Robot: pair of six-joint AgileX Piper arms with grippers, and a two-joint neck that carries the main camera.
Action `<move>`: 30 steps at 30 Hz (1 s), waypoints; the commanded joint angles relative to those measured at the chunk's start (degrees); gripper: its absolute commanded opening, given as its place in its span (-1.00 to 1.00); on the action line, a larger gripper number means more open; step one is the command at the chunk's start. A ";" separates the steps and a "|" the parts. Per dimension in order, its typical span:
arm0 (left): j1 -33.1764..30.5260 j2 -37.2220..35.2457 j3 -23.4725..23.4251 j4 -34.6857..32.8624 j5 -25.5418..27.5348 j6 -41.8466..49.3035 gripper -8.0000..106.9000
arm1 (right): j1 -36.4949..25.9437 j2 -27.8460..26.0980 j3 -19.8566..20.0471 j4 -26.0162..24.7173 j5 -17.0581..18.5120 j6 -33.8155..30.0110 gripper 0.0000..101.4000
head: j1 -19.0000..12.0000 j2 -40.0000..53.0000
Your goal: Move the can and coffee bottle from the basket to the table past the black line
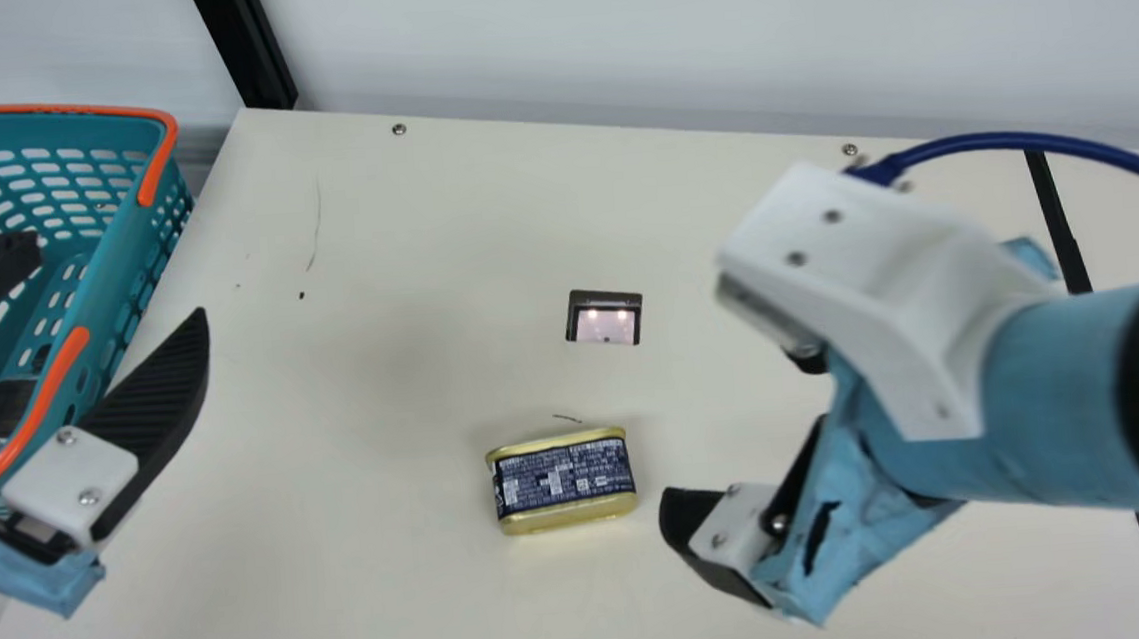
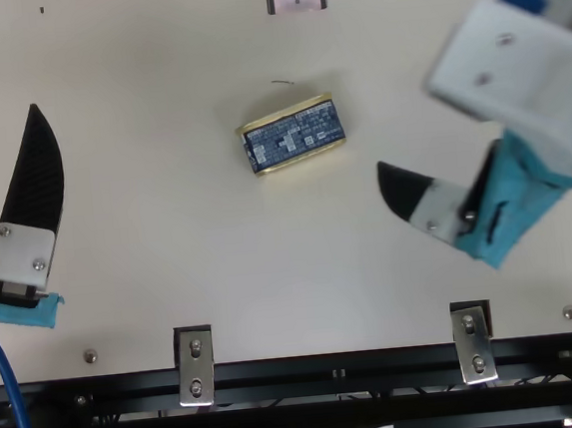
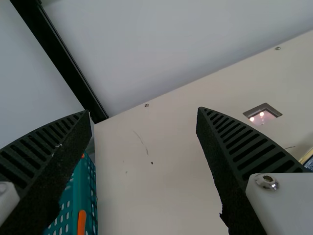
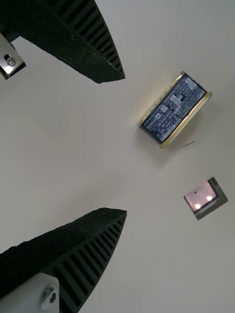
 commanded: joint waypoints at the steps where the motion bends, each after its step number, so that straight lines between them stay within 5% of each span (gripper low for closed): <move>1: 0.00 0.00 0.00 0.00 0.00 0.00 0.71 | 2.00 2.40 -0.48 -0.62 -1.19 -1.31 1.00 | -0.34 -0.50; 14: 0.00 0.00 0.00 0.00 0.00 0.00 0.71 | 10.11 13.84 -4.65 -4.03 -7.04 -8.82 1.00 | -0.34 -0.50; 30: 0.00 0.00 0.00 0.00 0.00 0.00 0.71 | 12.13 22.61 -9.07 -2.57 -6.16 -15.84 1.00 | -0.34 -0.50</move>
